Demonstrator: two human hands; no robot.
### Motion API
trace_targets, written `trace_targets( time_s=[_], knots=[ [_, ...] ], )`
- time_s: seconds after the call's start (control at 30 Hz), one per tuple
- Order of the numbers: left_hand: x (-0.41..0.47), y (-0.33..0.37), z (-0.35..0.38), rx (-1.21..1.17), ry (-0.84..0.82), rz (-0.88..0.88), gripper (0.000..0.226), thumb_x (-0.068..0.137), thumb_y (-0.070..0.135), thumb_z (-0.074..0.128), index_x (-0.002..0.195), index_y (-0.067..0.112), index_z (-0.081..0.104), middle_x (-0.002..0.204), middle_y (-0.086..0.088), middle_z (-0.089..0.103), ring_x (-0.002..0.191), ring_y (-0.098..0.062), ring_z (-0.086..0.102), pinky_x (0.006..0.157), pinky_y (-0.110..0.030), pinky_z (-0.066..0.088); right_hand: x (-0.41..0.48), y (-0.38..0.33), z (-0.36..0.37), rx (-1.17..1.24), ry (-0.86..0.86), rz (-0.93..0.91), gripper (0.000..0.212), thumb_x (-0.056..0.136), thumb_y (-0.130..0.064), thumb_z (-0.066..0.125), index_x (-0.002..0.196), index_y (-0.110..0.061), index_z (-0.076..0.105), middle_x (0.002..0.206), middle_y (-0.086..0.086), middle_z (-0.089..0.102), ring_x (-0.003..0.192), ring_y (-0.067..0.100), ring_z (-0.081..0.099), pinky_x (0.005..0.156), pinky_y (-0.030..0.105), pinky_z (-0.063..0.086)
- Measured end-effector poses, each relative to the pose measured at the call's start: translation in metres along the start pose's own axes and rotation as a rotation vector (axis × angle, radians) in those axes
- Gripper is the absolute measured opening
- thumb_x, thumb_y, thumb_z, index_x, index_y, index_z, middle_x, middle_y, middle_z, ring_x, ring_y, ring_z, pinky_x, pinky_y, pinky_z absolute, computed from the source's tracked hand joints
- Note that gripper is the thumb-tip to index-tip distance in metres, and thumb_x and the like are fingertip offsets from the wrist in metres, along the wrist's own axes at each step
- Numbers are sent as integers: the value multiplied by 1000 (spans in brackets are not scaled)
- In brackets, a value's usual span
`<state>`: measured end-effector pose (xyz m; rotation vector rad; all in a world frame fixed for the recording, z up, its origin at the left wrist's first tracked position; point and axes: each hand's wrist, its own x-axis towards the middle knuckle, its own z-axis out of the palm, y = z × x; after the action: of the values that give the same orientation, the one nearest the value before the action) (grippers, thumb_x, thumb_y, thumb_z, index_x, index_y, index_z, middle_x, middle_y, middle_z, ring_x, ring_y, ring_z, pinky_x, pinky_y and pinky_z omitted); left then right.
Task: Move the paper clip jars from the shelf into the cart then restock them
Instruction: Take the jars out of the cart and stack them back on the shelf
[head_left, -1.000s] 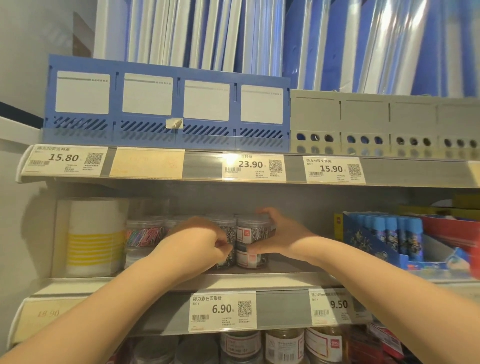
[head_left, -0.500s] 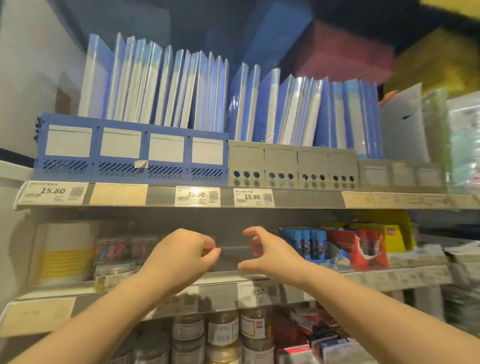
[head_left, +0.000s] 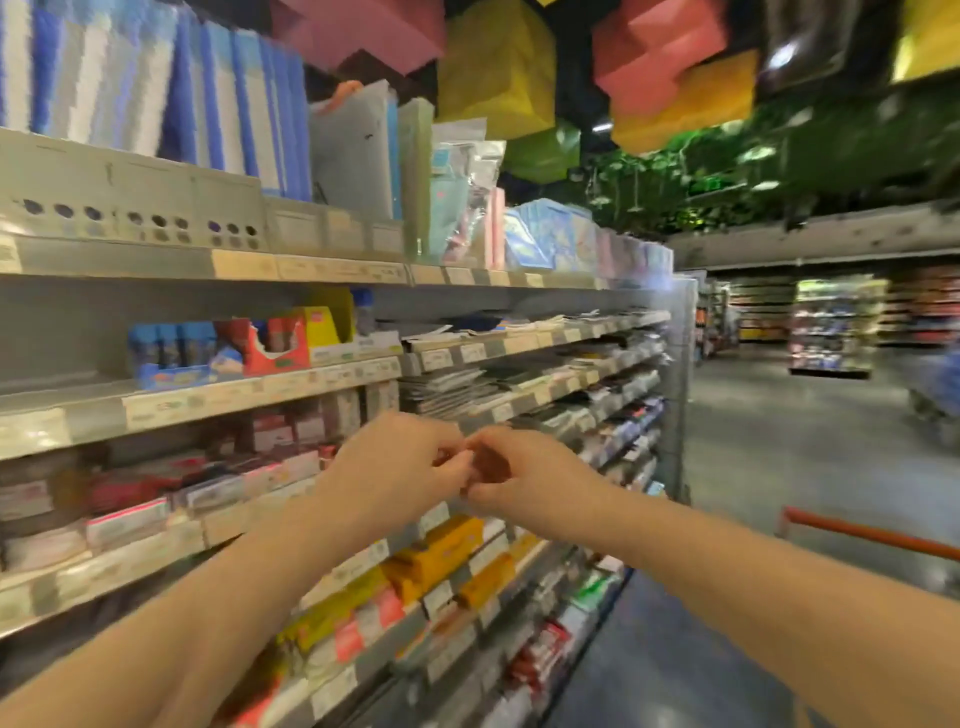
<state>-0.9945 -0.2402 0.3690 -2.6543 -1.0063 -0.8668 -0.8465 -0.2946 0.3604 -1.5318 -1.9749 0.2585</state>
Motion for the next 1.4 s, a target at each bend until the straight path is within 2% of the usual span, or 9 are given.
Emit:
trace_targets(
  time_s=[0.13,0.27,0.5,0.6,0.7,0.9,1.07,1.27,1.4],
  knots=[
    [36,96,75,-185,-79,134,29,86,28,49,58,21,49,54,0,47,53,-9,44,56,-33,37,-79,77,-46,-27,65,249,21,84,-23,64,104,-19,59,95,2,64,89,17,61,74,30,46],
    [59,182,140,-338,-173,266,20,88,26,54,70,16,56,75,-11,63,76,-26,56,59,-33,29,-147,144,-70,-163,180,428,22,82,-23,65,102,-14,62,88,2,62,85,16,59,62,20,32],
    [76,289,256,-576,-418,430,26,84,27,53,60,26,44,58,1,50,71,-28,57,57,-36,38,-242,243,-80,-97,229,833,30,83,-22,64,111,-15,58,97,2,66,92,20,63,77,31,47],
    [65,322,316,-629,-546,438,8,88,30,53,85,25,57,73,3,59,77,-25,57,63,-36,44,-284,290,-63,1,280,986,38,81,-23,67,117,-23,56,94,-4,63,88,17,62,72,29,50],
    [41,350,383,-609,-687,436,26,92,36,51,114,22,50,94,1,63,82,-21,59,71,-37,50,-331,342,-34,57,275,1158,44,84,-24,65,125,-23,49,99,-6,59,85,11,58,64,19,42],
    [-38,397,513,-582,-1033,285,53,90,37,54,136,19,32,128,-7,48,109,-25,53,84,-36,45,-414,455,35,132,93,1451,54,87,-25,63,136,-18,41,107,-2,52,90,15,53,56,16,39],
    [-104,431,592,-507,-1245,166,65,90,41,54,142,17,23,134,-11,41,114,-27,50,91,-36,44,-470,529,88,173,-132,1616,49,92,-18,53,138,-17,38,127,6,55,101,24,57,72,28,43],
    [-151,463,662,-370,-1428,168,78,88,46,56,147,23,11,141,-13,32,115,-26,49,87,-33,44,-514,564,162,228,-110,1860,55,85,-14,56,136,-11,36,130,15,47,115,34,49,92,40,45],
    [-176,479,701,-362,-1578,174,80,88,42,59,148,29,8,148,-13,22,124,-29,43,97,-38,42,-538,560,210,276,-189,1980,54,95,-21,47,144,-11,28,148,14,28,136,31,26,111,38,28]
  ],
)
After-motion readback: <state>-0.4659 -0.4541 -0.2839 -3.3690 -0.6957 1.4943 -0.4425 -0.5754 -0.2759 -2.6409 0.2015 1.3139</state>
